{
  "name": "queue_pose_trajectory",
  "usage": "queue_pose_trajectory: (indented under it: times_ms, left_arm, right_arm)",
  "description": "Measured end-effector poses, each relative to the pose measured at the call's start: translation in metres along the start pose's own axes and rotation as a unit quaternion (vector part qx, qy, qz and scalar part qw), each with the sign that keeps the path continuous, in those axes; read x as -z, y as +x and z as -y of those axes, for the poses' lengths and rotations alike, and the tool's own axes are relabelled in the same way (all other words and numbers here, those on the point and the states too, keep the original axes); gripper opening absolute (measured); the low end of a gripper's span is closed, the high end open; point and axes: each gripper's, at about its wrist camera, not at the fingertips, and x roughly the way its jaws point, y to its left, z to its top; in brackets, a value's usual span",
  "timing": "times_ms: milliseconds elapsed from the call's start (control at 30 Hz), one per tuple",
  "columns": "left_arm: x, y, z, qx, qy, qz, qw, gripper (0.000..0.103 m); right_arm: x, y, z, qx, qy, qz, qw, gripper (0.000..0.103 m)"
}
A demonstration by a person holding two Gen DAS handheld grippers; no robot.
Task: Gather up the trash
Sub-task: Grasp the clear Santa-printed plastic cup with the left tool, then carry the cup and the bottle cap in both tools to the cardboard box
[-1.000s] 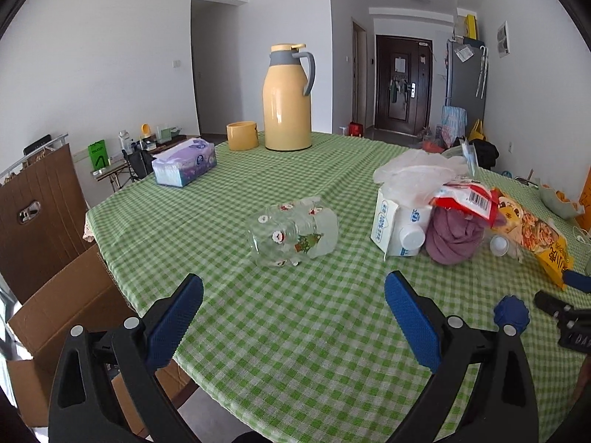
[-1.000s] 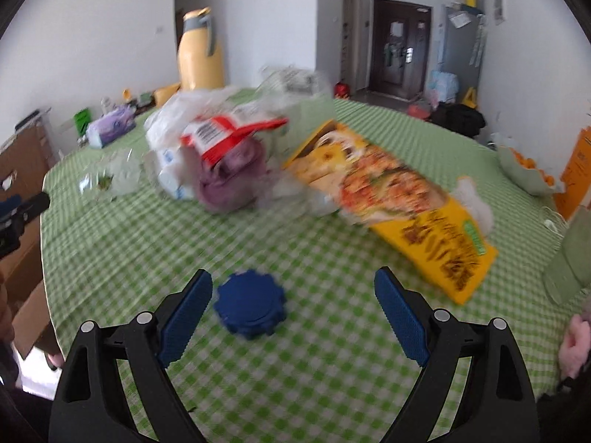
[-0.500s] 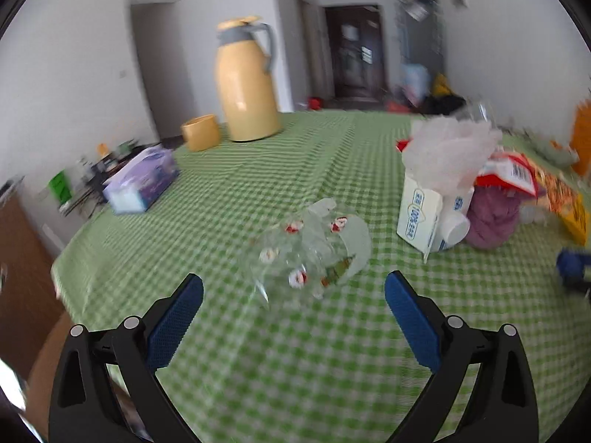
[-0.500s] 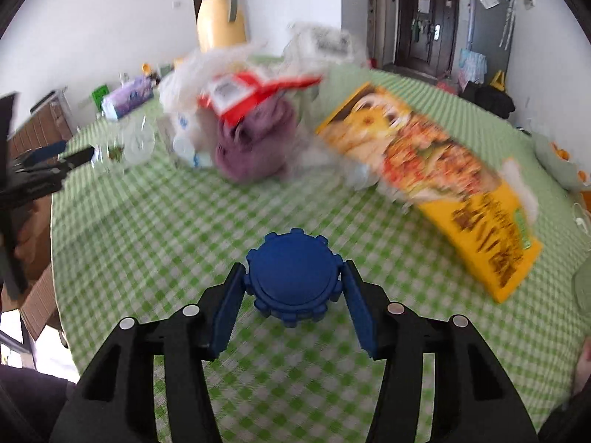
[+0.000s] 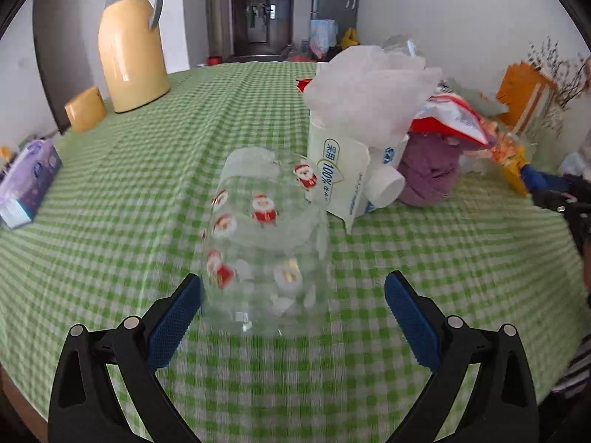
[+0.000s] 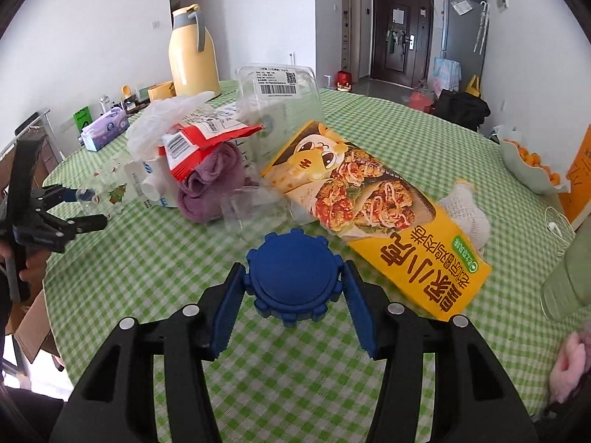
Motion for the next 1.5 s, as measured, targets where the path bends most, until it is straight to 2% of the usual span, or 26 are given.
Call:
queue_pose_trajectory:
  times_ms: [67,100,133,233,300,433,600,767,867,967,1067,1133,1200,1400,1467,1500]
  left_arm:
    - [-0.008,0.01,0.001,-0.017,-0.025,-0.011,0.9995,0.095]
    - [-0.013,0.014,-0.001,-0.025,-0.043,-0.005,0.9987,0.081]
    - [-0.015,0.014,-0.002,-0.031,-0.056,0.008,0.9979,0.06]
    - [-0.02,0.009,-0.003,-0.006,-0.098,0.019,0.9949,0.06]
    - [-0.02,-0.005,0.005,-0.021,-0.092,0.039,0.9948,0.06]
    - [-0.017,-0.027,0.018,-0.026,-0.093,0.055,0.9938,0.059]
    - [-0.011,-0.059,0.015,-0.027,-0.12,0.086,0.9887,0.059]
    - [0.011,-0.096,0.006,-0.046,-0.133,0.108,0.9842,0.059]
    - [0.033,-0.127,-0.007,-0.065,-0.152,0.128,0.9779,0.059]
    - [0.049,-0.153,-0.029,-0.086,-0.181,0.138,0.9699,0.06]
    - [0.083,-0.18,-0.064,-0.119,-0.215,0.144,0.9585,0.06]
    - [0.112,-0.195,-0.092,-0.153,-0.25,0.134,0.9467,0.06]
    - [0.143,-0.211,-0.116,-0.167,-0.284,0.125,0.9358,0.06]
    - [0.243,-0.258,-0.177,-0.223,-0.378,0.111,0.8916,0.06]
    - [0.273,-0.264,-0.188,-0.223,-0.398,0.102,0.8838,0.061]
    - [0.282,-0.263,-0.193,-0.222,-0.403,0.093,0.883,0.061]
  right_arm:
    - [-0.001,0.0,-0.002,-0.004,0.0,0.002,1.0,0.053]
    - [-0.001,-0.001,-0.002,-0.007,0.0,0.005,1.0,0.053]
    - [-0.001,-0.002,-0.002,-0.009,0.0,0.007,1.0,0.053]
    - [0.002,-0.011,-0.002,-0.011,-0.003,0.015,1.0,0.053]
    - [0.002,-0.016,0.002,-0.01,-0.001,0.022,1.0,0.053]
    - [-0.002,-0.02,0.005,-0.005,0.008,0.031,0.999,0.053]
    - [-0.008,-0.025,-0.009,-0.013,-0.003,0.043,0.999,0.053]
    - [-0.021,-0.025,-0.033,-0.029,-0.023,0.05,0.998,0.053]
    - [-0.029,-0.023,-0.055,-0.04,-0.046,0.053,0.997,0.053]
    - [-0.038,-0.016,-0.084,-0.056,-0.068,0.051,0.995,0.053]
    - [-0.046,-0.01,-0.121,-0.081,-0.097,0.051,0.991,0.053]
    - [-0.049,-0.005,-0.155,-0.102,-0.124,0.052,0.986,0.053]
    - [-0.052,0.0,-0.182,-0.122,-0.143,0.049,0.981,0.053]
    - [-0.052,0.019,-0.281,-0.187,-0.209,0.035,0.959,0.053]
    - [-0.048,0.024,-0.317,-0.21,-0.232,0.028,0.949,0.053]
    - [-0.047,0.026,-0.334,-0.222,-0.243,0.026,0.944,0.053]
